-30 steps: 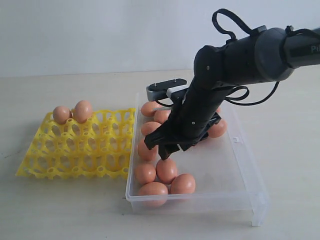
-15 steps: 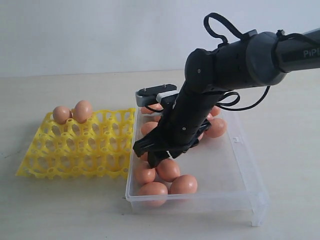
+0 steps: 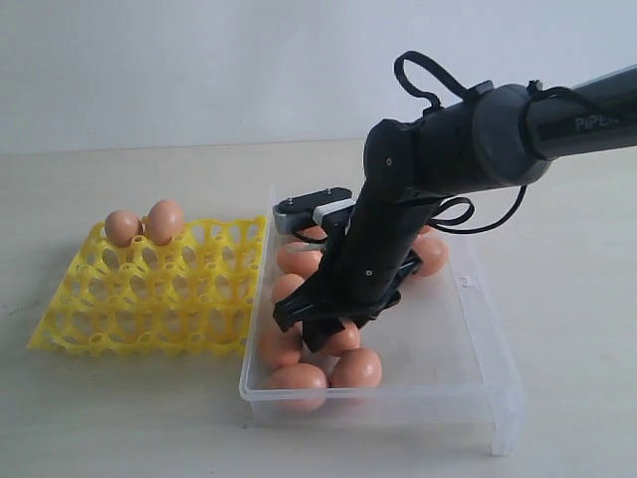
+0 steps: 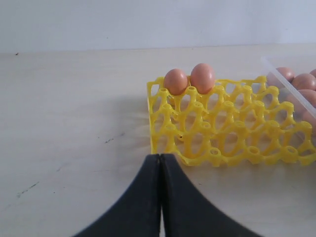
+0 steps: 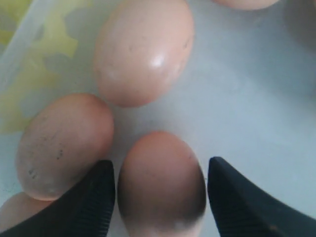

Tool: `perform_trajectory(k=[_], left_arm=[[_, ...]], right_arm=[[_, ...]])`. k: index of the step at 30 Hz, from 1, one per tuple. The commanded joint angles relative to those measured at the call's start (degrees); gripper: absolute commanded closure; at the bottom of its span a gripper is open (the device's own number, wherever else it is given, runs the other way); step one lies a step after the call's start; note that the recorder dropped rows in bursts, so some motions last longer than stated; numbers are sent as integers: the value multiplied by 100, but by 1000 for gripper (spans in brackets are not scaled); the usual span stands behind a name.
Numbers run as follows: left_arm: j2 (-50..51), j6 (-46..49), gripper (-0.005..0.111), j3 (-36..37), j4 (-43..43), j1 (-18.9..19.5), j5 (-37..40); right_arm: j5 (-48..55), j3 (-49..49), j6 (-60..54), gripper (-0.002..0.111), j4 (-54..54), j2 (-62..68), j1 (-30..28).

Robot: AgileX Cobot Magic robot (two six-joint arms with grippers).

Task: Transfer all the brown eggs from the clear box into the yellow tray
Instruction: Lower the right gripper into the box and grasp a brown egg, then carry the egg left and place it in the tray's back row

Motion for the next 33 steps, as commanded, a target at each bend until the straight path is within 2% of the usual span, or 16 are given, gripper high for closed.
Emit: perform_trajectory(k=[1,13,15,17,18,19,26,33], left_arm=[[-32,19,107,-23,-6,6,-56],[-32,19,107,-23,-6,6,-56],[-32,19,107,-23,-6,6,-56],[-32,19,107,-23,-6,6,-56],[-32,19,107,-23,-6,6,-56],[-32,19,107,-23,-6,6,-56],[-32,19,107,-23,-6,6,-56],[-32,19,107,-23,-6,6,-56]], right_arm=[[-152,20,-58,53,12,212,35],[-667,20,-98,53,9,203,35],[-633,20,-109,56,-20,203,35],[-591,20,-315,81,-31,185,35],[-577,20,-434,102,-32,123,35],[-577,20,-451,108,-55,69,35],[-950,20,-538,108,-208,-645,35],[-2308,20,-513,108,-168,-1422,171]])
